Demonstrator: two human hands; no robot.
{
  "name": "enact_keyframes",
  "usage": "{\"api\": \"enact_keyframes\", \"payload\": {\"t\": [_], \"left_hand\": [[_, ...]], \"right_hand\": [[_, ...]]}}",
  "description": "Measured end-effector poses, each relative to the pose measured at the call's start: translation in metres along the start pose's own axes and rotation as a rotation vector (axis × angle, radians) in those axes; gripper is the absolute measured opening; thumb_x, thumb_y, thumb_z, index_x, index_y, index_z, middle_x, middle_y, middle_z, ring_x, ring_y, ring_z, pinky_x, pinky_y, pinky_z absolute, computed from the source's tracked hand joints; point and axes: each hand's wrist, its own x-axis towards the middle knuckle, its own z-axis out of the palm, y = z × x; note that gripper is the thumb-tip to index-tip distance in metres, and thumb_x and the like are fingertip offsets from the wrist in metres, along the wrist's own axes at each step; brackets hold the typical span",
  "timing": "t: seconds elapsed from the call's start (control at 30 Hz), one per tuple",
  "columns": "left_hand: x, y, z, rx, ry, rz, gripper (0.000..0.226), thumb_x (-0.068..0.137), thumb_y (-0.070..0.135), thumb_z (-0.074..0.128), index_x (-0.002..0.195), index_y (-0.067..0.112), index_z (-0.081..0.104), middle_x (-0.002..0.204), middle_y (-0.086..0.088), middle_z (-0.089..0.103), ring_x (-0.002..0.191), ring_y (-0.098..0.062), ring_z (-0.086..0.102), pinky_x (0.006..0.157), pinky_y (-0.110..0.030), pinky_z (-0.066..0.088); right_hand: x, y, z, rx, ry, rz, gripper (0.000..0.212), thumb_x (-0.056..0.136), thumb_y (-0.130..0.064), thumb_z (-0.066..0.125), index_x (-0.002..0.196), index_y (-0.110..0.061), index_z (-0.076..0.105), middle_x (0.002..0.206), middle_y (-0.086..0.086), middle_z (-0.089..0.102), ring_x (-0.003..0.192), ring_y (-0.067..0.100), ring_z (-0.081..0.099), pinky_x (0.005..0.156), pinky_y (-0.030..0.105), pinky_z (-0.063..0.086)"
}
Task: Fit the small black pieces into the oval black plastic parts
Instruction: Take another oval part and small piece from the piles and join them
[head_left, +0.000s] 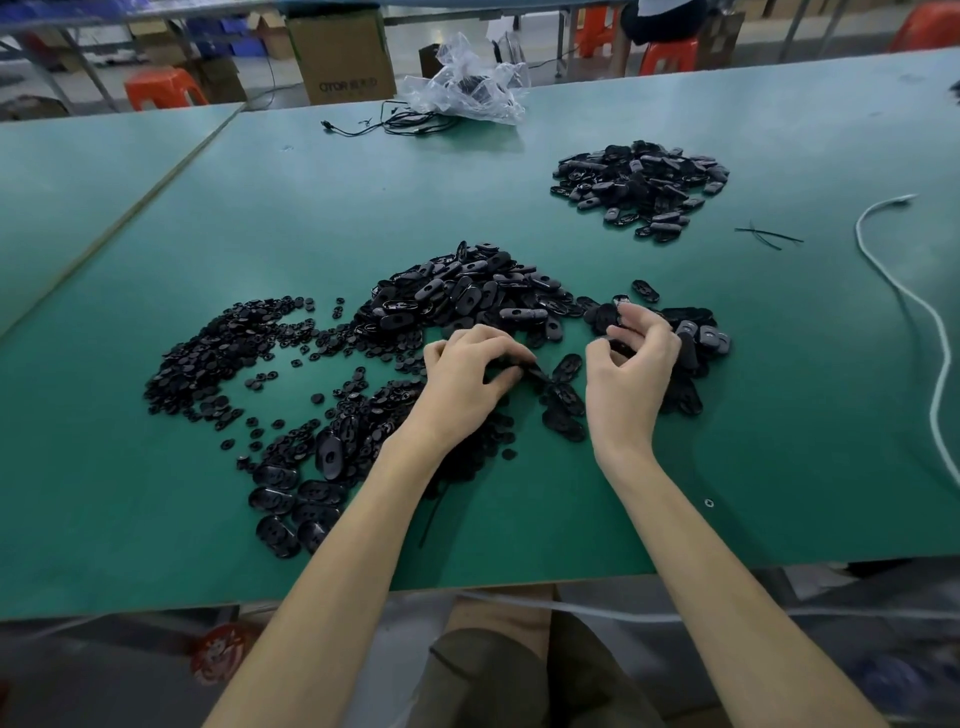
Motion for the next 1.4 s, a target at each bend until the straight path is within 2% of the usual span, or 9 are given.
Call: {"api": "enact_keyframes", "payload": {"t": [0.13, 0.3, 0.5, 0.67, 0.8, 0.93, 1.1, 1.27, 1.4], "left_hand": [[-0.0017, 0.0012, -0.0011, -0.047, 0.039, 0.01, 0.012, 0.093, 0.031, 0.076, 0.104, 0.03, 0.078, 0.117, 0.018, 0.064, 0.121, -0.005, 0.048, 0.099, -0.023, 0.015], [-0.002, 0.0026, -0.0011, -0.058, 0.054, 0.008, 0.008, 0.096, 0.03, 0.073, 0.101, 0.027, 0.078, 0.109, 0.017, 0.068, 0.112, -0.006, 0.051, 0.102, -0.03, 0.02], [-0.0013, 0.0025, -0.0028, -0.162, 0.124, -0.049, 0.008, 0.1, 0.022, 0.068, 0.101, 0.024, 0.075, 0.093, 0.018, 0.065, 0.102, -0.01, 0.057, 0.109, -0.048, 0.035], [-0.0014, 0.0022, -0.0033, -0.159, 0.093, -0.073, 0.015, 0.098, 0.023, 0.071, 0.112, 0.027, 0.073, 0.107, 0.015, 0.07, 0.114, -0.011, 0.058, 0.112, -0.038, 0.029], [-0.0023, 0.0024, -0.0009, -0.065, 0.085, -0.078, 0.017, 0.098, 0.019, 0.07, 0.11, 0.03, 0.074, 0.108, 0.017, 0.066, 0.113, -0.007, 0.052, 0.086, -0.022, 0.014], [-0.0018, 0.004, -0.0015, -0.04, 0.105, -0.088, 0.016, 0.098, 0.018, 0.069, 0.103, 0.032, 0.075, 0.099, 0.017, 0.066, 0.108, -0.008, 0.052, 0.087, -0.026, 0.017], [-0.0033, 0.0028, -0.0041, -0.18, 0.108, -0.079, 0.015, 0.092, 0.014, 0.076, 0.099, 0.027, 0.075, 0.093, 0.014, 0.071, 0.101, -0.01, 0.063, 0.11, -0.048, 0.037], [-0.0028, 0.0022, -0.0069, -0.336, 0.205, -0.107, 0.013, 0.089, 0.009, 0.078, 0.096, 0.02, 0.077, 0.091, 0.013, 0.072, 0.088, 0.002, 0.066, 0.083, -0.01, 0.046], [-0.0011, 0.0013, -0.0066, -0.348, 0.214, -0.124, 0.013, 0.093, 0.008, 0.075, 0.101, 0.019, 0.076, 0.097, 0.01, 0.073, 0.091, 0.0, 0.066, 0.084, -0.012, 0.049]], "right_hand": [[-0.0024, 0.0014, 0.0003, -0.081, -0.135, -0.052, 0.027, 0.095, -0.003, 0.062, 0.11, -0.026, 0.064, 0.12, -0.002, 0.053, 0.111, 0.011, 0.06, 0.081, 0.011, 0.048], [-0.0033, 0.0038, 0.0024, -0.26, -0.337, -0.121, 0.016, 0.096, -0.01, 0.07, 0.108, -0.019, 0.074, 0.111, -0.005, 0.063, 0.106, 0.017, 0.064, 0.098, 0.038, 0.053], [-0.0048, 0.0056, 0.0036, -0.357, -0.494, -0.166, 0.014, 0.094, -0.025, 0.077, 0.108, -0.027, 0.077, 0.11, -0.008, 0.07, 0.115, 0.014, 0.056, 0.101, 0.03, 0.046], [-0.0036, 0.0048, 0.0035, -0.302, -0.433, -0.14, 0.018, 0.096, -0.009, 0.071, 0.108, -0.021, 0.076, 0.098, -0.007, 0.074, 0.099, 0.008, 0.067, 0.089, 0.018, 0.05], [-0.0025, 0.0037, 0.0013, -0.18, -0.309, -0.085, 0.012, 0.097, -0.009, 0.072, 0.105, -0.017, 0.074, 0.097, -0.009, 0.074, 0.09, 0.002, 0.067, 0.083, 0.013, 0.051], [-0.0026, 0.0028, 0.0, -0.155, -0.278, -0.068, 0.009, 0.098, -0.012, 0.072, 0.104, -0.017, 0.074, 0.097, -0.01, 0.073, 0.09, 0.0, 0.067, 0.083, 0.012, 0.051], [-0.0035, 0.0005, 0.0003, -0.13, -0.262, -0.07, 0.008, 0.098, -0.013, 0.071, 0.104, -0.018, 0.073, 0.096, -0.01, 0.073, 0.09, 0.002, 0.068, 0.085, 0.017, 0.054], [-0.0045, -0.0011, 0.0013, -0.095, -0.293, -0.042, 0.007, 0.098, -0.012, 0.071, 0.102, -0.017, 0.072, 0.091, -0.008, 0.075, 0.082, 0.007, 0.074, 0.082, 0.023, 0.058], [-0.005, -0.0021, 0.0009, -0.083, -0.32, -0.042, 0.007, 0.098, -0.011, 0.071, 0.101, -0.017, 0.072, 0.091, -0.006, 0.076, 0.075, 0.01, 0.076, 0.079, 0.023, 0.058]]}}
